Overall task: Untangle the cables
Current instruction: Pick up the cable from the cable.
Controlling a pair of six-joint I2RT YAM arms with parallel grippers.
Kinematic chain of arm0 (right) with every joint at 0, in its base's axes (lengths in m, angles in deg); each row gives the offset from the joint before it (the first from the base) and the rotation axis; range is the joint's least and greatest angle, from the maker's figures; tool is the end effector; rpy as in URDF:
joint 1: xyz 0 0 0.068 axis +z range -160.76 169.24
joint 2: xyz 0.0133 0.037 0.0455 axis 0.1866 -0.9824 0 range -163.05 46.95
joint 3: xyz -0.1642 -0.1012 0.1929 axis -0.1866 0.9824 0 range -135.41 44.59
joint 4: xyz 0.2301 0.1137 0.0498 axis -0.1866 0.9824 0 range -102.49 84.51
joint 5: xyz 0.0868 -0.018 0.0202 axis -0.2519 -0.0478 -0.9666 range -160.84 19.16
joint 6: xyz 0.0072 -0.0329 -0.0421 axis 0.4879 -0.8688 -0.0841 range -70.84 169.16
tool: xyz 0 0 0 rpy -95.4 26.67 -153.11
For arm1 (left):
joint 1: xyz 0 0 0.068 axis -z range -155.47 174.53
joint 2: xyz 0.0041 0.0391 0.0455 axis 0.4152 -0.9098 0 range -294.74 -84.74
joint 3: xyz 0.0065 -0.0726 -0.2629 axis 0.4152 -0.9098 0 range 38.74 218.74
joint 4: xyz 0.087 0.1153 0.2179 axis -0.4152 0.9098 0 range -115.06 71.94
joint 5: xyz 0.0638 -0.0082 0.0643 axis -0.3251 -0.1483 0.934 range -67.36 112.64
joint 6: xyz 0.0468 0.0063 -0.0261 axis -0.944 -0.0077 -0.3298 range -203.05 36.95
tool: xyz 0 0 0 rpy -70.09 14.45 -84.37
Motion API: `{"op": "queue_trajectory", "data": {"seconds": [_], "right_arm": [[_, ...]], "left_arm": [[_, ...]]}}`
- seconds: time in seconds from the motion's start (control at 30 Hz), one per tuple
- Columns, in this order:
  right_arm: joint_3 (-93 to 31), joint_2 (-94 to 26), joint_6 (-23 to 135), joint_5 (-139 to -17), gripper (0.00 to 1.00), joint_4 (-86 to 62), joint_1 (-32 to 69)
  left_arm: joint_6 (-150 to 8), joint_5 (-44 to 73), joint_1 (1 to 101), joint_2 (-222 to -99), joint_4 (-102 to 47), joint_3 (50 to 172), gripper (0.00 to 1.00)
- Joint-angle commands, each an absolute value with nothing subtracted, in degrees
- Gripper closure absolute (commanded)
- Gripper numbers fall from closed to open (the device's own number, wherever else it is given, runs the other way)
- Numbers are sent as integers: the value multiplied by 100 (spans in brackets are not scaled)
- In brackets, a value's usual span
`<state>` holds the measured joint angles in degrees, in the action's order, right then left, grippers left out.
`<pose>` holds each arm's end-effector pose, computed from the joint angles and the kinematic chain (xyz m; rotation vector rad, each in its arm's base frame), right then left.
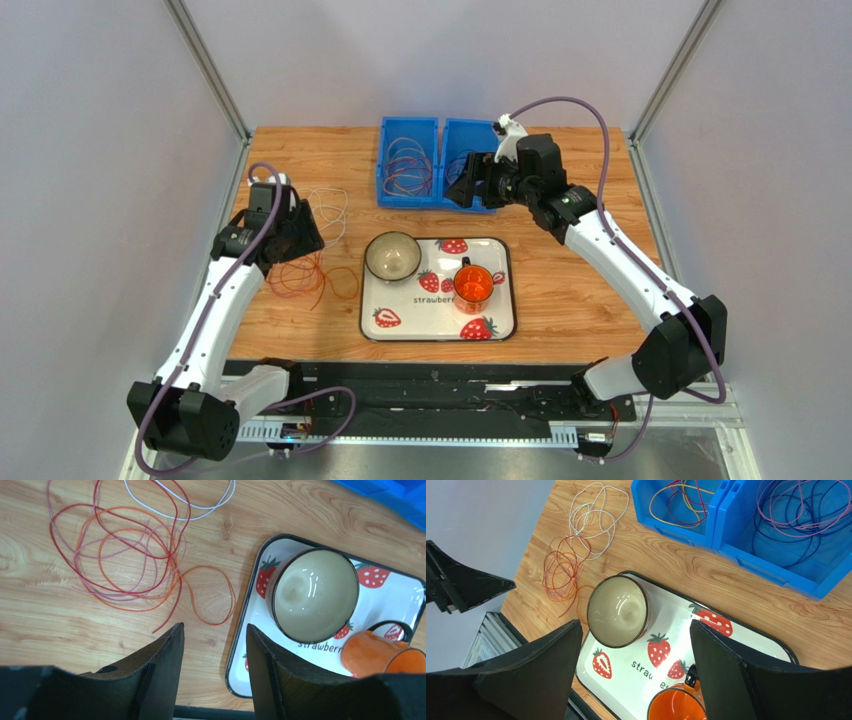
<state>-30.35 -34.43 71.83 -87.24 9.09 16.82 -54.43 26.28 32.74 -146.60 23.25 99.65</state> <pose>0.2844 0.1599 0.3558 -0.2762 2.1272 0.8238 0.2110 -0.0282 0.3192 -0.4606 2.3958 -0.2125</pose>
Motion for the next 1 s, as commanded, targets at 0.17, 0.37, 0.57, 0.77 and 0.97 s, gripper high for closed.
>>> {"op": "queue_trajectory", "data": {"seconds": [0.17,0.37,0.57,0.77,0.97], "right_arm": [[-2942,-3443,7306,-8991,17,474,1754],[-2898,-3514,7254,-9053,17,465,1763],[-2880,-3461,7210,-9035,17,517,1763],[-2845,-3487,7210,-9088,17,526,1781],[-2906,-3557,7183,-9070,17,561,1781]], "left_arm": [[-4429,3090,3261,-14458,679,8463,44],[-4702,3353,3261,-15617,-150,8585,50],[-4833,3582,3261,-16796,-423,9024,53],[-4948,3626,3261,-17271,-625,9192,53],[-4939,3600,3261,-17517,-669,9227,54]]}}
